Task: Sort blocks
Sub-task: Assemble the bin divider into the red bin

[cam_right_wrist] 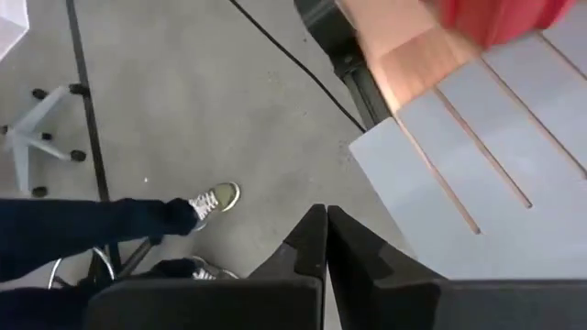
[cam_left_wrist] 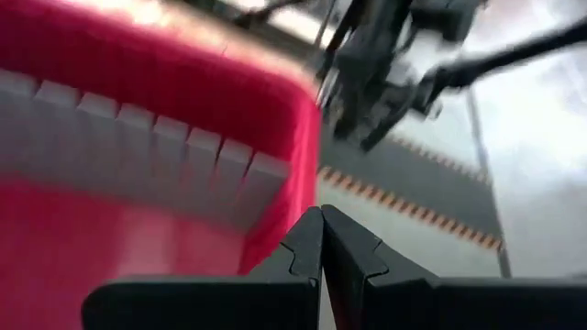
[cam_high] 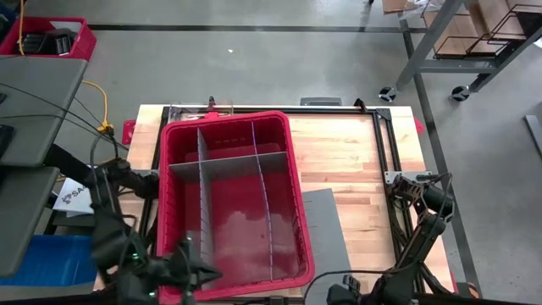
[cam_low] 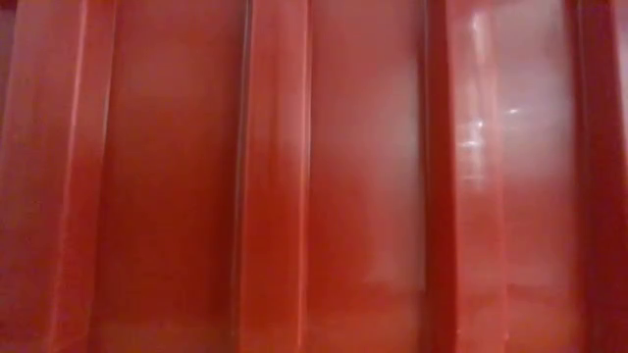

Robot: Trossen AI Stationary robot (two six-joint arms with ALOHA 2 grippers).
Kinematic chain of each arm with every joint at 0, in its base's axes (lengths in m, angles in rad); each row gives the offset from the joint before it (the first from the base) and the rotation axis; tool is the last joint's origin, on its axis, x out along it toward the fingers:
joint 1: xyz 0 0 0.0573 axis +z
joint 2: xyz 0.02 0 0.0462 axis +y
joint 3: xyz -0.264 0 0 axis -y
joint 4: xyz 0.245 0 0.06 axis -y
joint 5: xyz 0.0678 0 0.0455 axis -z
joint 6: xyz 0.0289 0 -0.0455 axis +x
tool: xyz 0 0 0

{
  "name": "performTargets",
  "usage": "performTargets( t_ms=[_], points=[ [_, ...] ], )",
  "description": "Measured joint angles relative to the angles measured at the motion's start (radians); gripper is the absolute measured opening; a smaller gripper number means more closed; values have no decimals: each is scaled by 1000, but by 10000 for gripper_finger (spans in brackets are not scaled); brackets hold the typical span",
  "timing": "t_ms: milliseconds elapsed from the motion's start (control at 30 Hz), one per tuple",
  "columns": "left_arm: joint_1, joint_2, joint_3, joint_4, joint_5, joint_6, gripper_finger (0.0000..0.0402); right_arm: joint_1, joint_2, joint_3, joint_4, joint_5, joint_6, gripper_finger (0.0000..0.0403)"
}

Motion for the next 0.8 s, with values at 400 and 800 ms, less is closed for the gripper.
performTargets(
  t_ms=[400,800],
  points=[
    [-120,0,-2,-284,212,-183,0,-152,-5,12,177,131,-220,0],
    [-178,-1,-102,-259,157,-325,0,-257,-4,122,-147,157,-228,0]
  ],
)
